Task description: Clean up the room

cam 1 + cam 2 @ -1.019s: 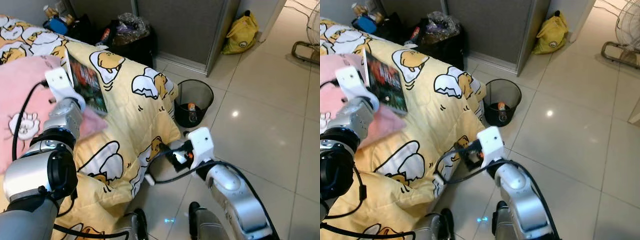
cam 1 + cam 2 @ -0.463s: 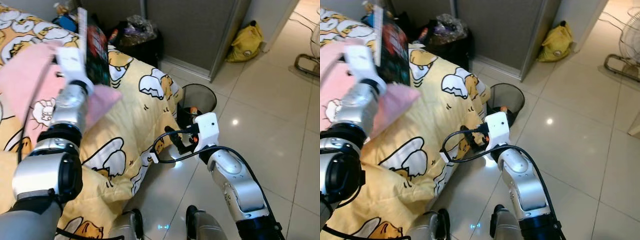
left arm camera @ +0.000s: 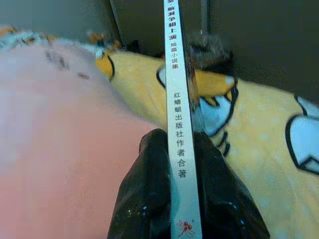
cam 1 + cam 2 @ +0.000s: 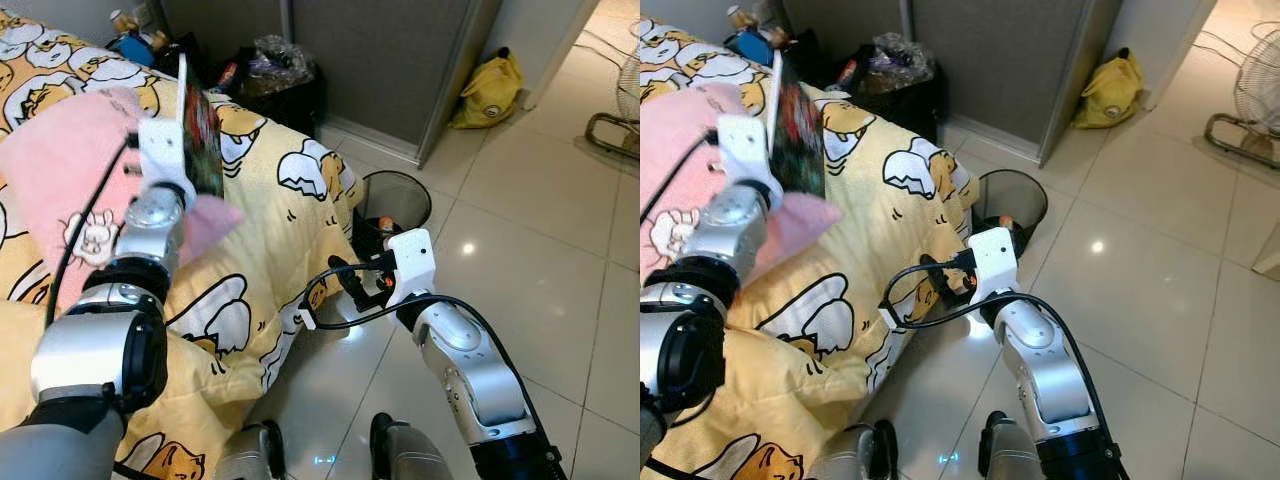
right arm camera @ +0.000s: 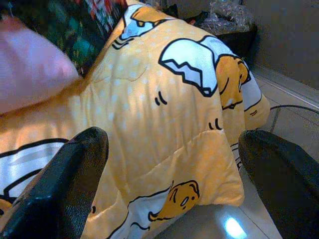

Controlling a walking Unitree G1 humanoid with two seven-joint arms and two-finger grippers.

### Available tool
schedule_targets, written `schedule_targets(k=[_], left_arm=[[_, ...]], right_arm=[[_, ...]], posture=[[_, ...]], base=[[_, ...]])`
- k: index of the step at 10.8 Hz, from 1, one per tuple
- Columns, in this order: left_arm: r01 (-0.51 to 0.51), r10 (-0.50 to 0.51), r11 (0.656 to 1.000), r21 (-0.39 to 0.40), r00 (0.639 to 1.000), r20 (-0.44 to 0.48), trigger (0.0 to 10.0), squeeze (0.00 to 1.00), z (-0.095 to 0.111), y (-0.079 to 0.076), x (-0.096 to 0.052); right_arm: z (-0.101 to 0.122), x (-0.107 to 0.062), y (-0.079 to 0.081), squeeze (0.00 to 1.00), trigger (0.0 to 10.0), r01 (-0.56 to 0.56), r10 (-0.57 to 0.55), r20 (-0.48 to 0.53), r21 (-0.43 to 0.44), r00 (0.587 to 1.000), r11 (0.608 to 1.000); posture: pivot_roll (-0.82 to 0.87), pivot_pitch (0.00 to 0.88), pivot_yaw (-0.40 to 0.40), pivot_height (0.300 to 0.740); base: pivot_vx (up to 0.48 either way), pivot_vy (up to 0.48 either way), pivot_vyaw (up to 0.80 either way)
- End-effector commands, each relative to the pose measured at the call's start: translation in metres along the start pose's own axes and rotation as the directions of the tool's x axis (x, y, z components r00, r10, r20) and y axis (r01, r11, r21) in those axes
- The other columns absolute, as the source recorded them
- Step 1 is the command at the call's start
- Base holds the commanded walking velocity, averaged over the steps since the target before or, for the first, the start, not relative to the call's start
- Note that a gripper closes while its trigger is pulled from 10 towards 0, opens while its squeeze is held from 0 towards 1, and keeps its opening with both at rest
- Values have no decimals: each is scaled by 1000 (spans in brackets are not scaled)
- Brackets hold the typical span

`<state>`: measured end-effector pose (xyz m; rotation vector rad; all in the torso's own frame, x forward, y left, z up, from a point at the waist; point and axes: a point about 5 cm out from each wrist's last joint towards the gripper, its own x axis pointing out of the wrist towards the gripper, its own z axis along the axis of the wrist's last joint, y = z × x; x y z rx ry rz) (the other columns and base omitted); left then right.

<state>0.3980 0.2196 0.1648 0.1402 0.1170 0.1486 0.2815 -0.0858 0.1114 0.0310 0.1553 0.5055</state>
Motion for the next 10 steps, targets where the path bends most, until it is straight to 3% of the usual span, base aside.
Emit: schedule_targets(k=[1, 2, 3, 4, 5, 6, 8, 9, 10], left_arm=[[-12, 12, 1000, 3, 999, -47, 0, 1000, -8, 0, -1], [-16, 16, 1000, -4, 998, -69, 0, 1000, -11, -2, -1], [-21, 24, 999, 28, 994, -103, 0, 98, -16, -7, -2], [-28, 28, 1000, 5, 993, -119, 0, 0, -18, -9, -3], [-31, 31, 1000, 4, 991, -127, 0, 0, -18, -11, -2], [-47, 47, 999, 6, 991, -127, 10000, 1000, -18, -11, -2], [-60, 59, 998, 0, 990, -131, 10000, 1000, -16, -10, -2], [-57, 62, 997, 43, 990, -127, 10000, 1000, -13, -11, -1], [-49, 55, 997, 51, 991, -124, 10000, 0, -11, -13, 0]], right_arm=[[-6, -2, 2, 0, 10000, 1, -1, -12, 9, 1000, 1000], [-6, -2, 2, 0, 10000, -1, 1, -15, 8, 1000, 1000], [-7, -2, 2, 0, 10000, -2, 2, -17, 7, 1000, 1000], [-7, -2, 2, 0, 10000, -1, 1, -16, 6, 1000, 1000], [-8, -3, 3, 0, 10000, 0, 0, -18, 5, 1000, 1000], [-9, -3, 3, 0, 10000, 0, 0, -21, 6, 1000, 1000], [-9, -3, 4, 0, 10000, 0, 0, -22, 6, 1000, 1000], [-10, -4, 4, 0, 10000, 0, 0, -25, 6, 1000, 1000], [-10, -4, 5, 0, 10000, -1, 1, -28, 5, 1000, 1000]], posture=[[-202, 156, 48, 740], [-202, 156, 48, 740], [-202, 156, 48, 740], [-212, 160, 49, 740], [-215, 163, 52, 740], [-215, 164, 54, 740], [-215, 166, 56, 740], [-215, 167, 59, 740], [-216, 167, 59, 740]], base=[[0, 0, 0], [0, 0, 0], [0, 0, 0], [0, 0, 0], [0, 0, 0], [0, 0, 0], [0, 0, 0], [0, 0, 0], [0, 0, 0]])
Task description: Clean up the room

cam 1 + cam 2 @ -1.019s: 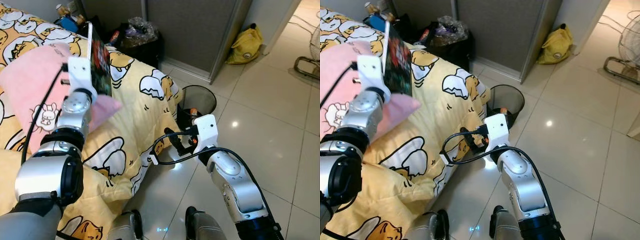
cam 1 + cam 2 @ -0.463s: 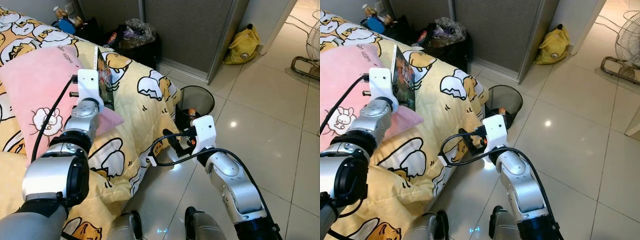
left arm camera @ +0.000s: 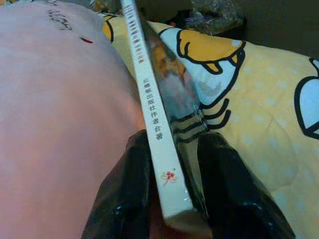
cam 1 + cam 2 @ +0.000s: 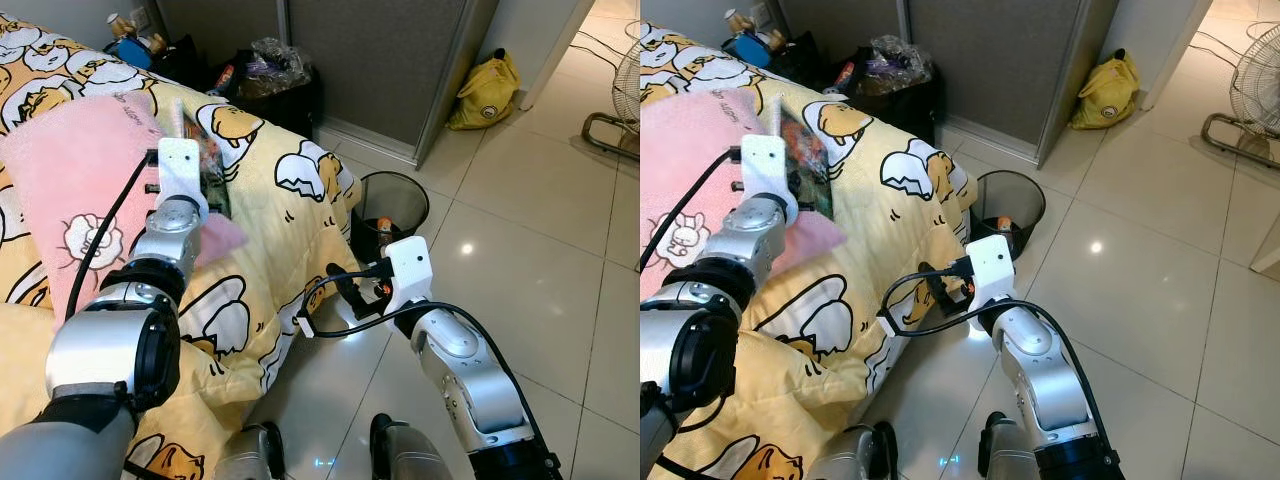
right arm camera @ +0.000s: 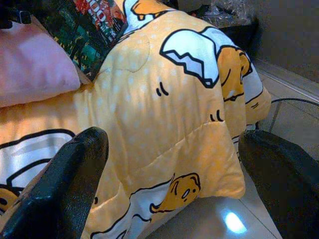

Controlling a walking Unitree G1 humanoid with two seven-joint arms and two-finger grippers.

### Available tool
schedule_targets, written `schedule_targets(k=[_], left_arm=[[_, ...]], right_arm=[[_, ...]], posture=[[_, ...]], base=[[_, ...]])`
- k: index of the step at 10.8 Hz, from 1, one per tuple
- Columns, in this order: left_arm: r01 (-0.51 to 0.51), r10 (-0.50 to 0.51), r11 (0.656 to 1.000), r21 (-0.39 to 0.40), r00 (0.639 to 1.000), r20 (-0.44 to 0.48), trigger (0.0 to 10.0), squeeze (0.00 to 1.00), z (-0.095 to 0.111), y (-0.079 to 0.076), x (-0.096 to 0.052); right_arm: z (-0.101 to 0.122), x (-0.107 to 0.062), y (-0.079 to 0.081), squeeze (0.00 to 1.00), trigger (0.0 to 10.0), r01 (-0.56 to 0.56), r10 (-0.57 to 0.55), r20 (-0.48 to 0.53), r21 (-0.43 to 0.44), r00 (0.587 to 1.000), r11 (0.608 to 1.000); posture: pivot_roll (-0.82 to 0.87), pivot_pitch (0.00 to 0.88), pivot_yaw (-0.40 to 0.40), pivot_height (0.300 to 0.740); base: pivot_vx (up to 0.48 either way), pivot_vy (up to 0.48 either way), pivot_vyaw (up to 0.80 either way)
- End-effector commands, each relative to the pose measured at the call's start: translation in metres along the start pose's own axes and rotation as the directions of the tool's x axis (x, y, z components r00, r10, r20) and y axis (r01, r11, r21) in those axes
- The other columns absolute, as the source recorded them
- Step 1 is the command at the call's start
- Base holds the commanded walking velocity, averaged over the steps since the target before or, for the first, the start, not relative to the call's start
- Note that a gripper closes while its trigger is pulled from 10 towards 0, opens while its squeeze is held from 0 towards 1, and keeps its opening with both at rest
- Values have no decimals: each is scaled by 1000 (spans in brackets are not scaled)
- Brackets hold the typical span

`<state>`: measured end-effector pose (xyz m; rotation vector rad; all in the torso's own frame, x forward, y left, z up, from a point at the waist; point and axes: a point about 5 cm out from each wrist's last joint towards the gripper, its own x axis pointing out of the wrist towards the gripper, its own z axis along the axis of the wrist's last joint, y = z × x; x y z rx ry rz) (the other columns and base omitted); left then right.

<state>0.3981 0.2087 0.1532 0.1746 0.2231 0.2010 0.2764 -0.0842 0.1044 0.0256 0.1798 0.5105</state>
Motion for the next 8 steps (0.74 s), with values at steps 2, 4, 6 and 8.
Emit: schedule_targets(k=[2, 4, 6, 8], left_arm=[[10, -9, 1000, 15, 999, -38, 5294, 0, 0, -4, 0], [52, -50, 998, 38, 997, -62, 0, 0, 10, -6, 2], [79, -77, 996, 37, 995, -61, 0, 0, 28, -1, 4], [88, -85, 994, 61, 995, -61, 0, 0, 38, 3, 5]], right_arm=[[-4, -1, 1, 0, 10000, 2, -2, -9, 0, 1000, 1000], [-4, -2, 1, 0, 10000, -1, 1, -16, -6, 1000, 1000], [-6, -2, 1, 0, 10000, -1, 0, -22, -9, 1000, 1000], [-7, -2, 0, 0, 10000, -1, 0, -29, -11, 1000, 1000]], posture=[[-217, 166, 61, 740], [-217, 166, 61, 740], [-227, 162, 65, 740], [-220, 159, 65, 740]], base=[[0, 0, 0], [0, 0, 0], [0, 0, 0], [0, 0, 0]])
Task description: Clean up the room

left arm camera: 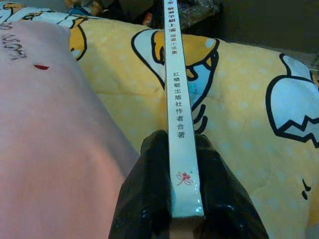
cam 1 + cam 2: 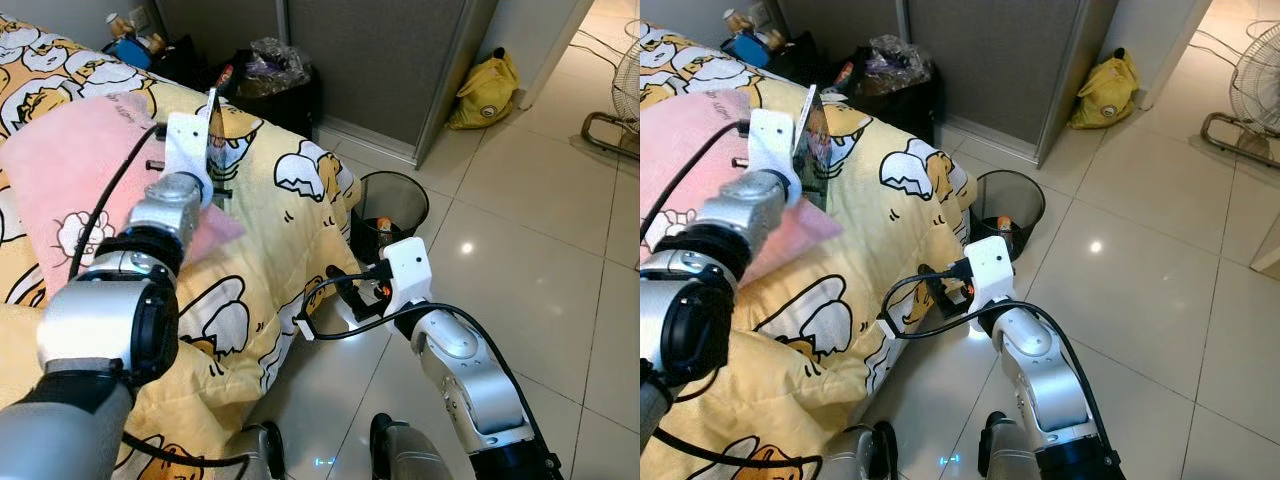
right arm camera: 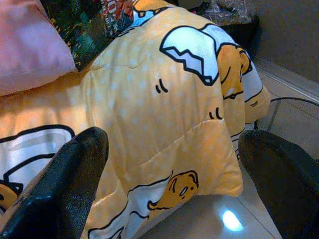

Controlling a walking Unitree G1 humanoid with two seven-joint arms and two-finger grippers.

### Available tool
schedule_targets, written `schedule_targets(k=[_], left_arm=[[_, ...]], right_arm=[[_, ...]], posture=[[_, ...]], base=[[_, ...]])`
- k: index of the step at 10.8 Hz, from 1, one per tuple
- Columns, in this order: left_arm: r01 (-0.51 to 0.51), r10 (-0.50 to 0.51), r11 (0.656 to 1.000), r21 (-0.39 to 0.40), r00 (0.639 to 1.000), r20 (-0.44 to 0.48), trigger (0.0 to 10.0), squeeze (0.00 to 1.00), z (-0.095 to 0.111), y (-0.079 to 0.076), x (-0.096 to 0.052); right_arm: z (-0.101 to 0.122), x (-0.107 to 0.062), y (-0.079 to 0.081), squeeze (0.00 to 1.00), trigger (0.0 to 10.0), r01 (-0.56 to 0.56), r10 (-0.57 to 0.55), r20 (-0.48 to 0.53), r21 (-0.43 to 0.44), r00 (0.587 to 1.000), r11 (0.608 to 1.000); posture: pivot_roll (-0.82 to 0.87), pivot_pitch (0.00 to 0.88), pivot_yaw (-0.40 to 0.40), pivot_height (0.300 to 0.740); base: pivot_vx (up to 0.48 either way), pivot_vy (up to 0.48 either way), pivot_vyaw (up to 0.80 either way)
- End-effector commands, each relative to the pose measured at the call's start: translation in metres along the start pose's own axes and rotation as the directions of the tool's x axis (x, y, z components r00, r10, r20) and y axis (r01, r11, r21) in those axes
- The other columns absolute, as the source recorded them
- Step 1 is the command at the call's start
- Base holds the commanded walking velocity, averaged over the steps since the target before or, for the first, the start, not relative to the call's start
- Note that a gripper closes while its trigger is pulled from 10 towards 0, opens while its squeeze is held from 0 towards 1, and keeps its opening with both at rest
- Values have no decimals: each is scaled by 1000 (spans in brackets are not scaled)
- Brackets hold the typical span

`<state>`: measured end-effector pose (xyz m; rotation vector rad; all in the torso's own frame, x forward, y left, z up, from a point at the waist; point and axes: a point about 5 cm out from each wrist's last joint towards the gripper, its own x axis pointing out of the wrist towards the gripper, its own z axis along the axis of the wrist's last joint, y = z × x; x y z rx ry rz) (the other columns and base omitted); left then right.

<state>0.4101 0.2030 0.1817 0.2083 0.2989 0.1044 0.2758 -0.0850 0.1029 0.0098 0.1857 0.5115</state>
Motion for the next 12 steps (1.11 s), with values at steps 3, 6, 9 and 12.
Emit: schedule_targets(k=[3, 6, 9, 12], left_arm=[[16, -12, 979, -204, 1000, 22, 0, 0, 7, 2, 0], [20, 11, 769, -639, 999, 45, 0, 0, 6, -8, 0], [20, 54, 628, -778, 996, 69, 0, 0, 1, -16, 0], [20, 54, 628, -778, 996, 69, 0, 0, 1, -16, 0]], right_arm=[[-8, -2, 1, 0, 10000, -6, 5, -31, -7, 999, 1000], [-9, -1, 3, 0, 10000, -7, 7, -37, -10, 999, 1000], [-9, -2, 1, 0, 10000, -7, 7, -39, -13, 999, 1000], [-9, -2, 1, 0, 10000, -7, 7, -39, -13, 999, 1000]], posture=[[-223, 158, 62, 740], [-221, 159, 64, 740], [-227, 160, 66, 740], [-227, 160, 66, 740]], base=[[0, 0, 0], [0, 0, 0], [0, 0, 0], [0, 0, 0]])
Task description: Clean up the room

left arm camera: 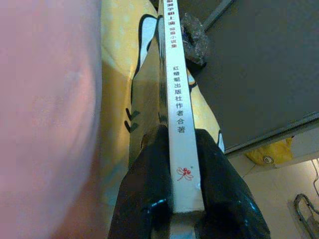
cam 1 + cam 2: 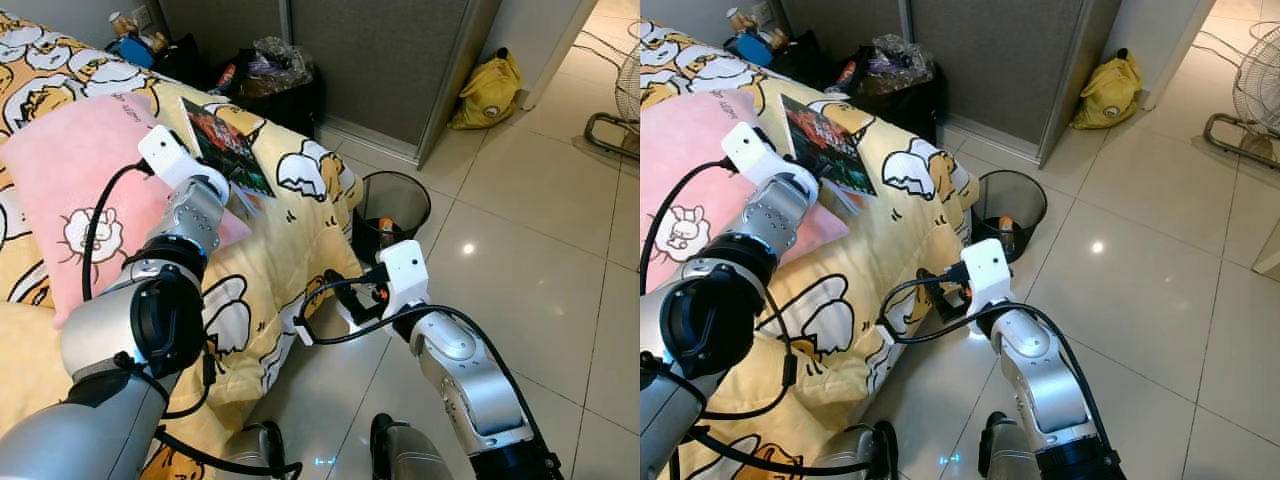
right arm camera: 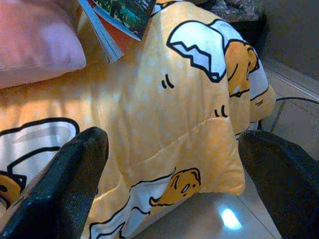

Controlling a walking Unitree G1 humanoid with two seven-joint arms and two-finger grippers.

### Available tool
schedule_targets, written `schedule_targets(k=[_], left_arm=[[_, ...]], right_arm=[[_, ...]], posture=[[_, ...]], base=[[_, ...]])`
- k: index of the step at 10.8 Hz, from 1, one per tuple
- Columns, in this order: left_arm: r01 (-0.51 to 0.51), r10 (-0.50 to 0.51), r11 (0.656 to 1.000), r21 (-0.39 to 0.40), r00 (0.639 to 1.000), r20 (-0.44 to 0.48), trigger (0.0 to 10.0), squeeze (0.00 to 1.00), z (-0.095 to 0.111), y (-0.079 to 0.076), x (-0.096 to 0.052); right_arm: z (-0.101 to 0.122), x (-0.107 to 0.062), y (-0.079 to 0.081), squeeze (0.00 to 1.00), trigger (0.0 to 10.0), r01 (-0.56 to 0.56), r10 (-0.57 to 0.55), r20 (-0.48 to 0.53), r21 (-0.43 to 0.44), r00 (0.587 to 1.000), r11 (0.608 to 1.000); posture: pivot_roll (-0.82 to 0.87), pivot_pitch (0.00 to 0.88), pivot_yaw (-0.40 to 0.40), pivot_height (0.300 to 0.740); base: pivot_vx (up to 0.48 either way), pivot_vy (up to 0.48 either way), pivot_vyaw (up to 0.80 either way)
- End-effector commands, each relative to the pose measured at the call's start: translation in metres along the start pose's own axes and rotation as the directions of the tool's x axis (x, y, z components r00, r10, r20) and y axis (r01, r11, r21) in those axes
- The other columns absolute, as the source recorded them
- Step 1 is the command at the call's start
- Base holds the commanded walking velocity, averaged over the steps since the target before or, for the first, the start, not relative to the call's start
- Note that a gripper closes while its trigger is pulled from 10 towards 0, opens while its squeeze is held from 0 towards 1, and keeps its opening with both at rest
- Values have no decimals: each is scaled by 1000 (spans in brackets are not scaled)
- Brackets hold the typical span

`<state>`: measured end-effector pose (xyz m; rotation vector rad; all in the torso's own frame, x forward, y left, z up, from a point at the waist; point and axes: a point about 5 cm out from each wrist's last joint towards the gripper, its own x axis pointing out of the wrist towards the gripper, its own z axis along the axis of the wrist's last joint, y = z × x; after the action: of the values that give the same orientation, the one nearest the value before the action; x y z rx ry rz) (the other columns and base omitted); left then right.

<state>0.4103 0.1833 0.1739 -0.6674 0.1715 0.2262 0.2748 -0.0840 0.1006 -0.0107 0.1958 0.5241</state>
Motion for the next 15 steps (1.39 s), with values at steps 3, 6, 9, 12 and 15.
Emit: schedule_targets(k=[3, 6, 9, 12, 15], left_arm=[[1, -1, 1000, -4, 999, 32, 0, 0, 7, 0, 0], [1, -1, 1000, -4, 999, 32, 0, 0, 7, 0, 0], [-133, -198, 731, 670, 897, 394, 0, 0, 55, 33, -18], [-150, -317, 700, 698, 811, 492, 0, 0, 56, 27, -39], [-283, -302, 573, 769, 800, 519, 0, 0, 45, 56, -88]], right_arm=[[-6, -1, 0, 0, 10000, 3, -3, -24, 5, 1000, 1000], [-6, -1, 0, 0, 10000, 3, -3, -24, 5, 1000, 1000], [17, 9, -22, 0, 10000, 135, -135, 103, -1, 985, 991], [23, 10, -26, 0, 10000, 159, -160, 148, 22, 976, 987], [38, 13, -34, 0, 10000, 179, -180, 228, 25, 957, 984]], posture=[[-227, 160, 66, 740], [-227, 160, 66, 740], [-161, 92, 28, 740], [-148, 76, 28, 740], [-123, 52, 25, 740]], base=[[0, 0, 0], [0, 0, 0], [0, 0, 0], [0, 0, 0], [0, 0, 710]])
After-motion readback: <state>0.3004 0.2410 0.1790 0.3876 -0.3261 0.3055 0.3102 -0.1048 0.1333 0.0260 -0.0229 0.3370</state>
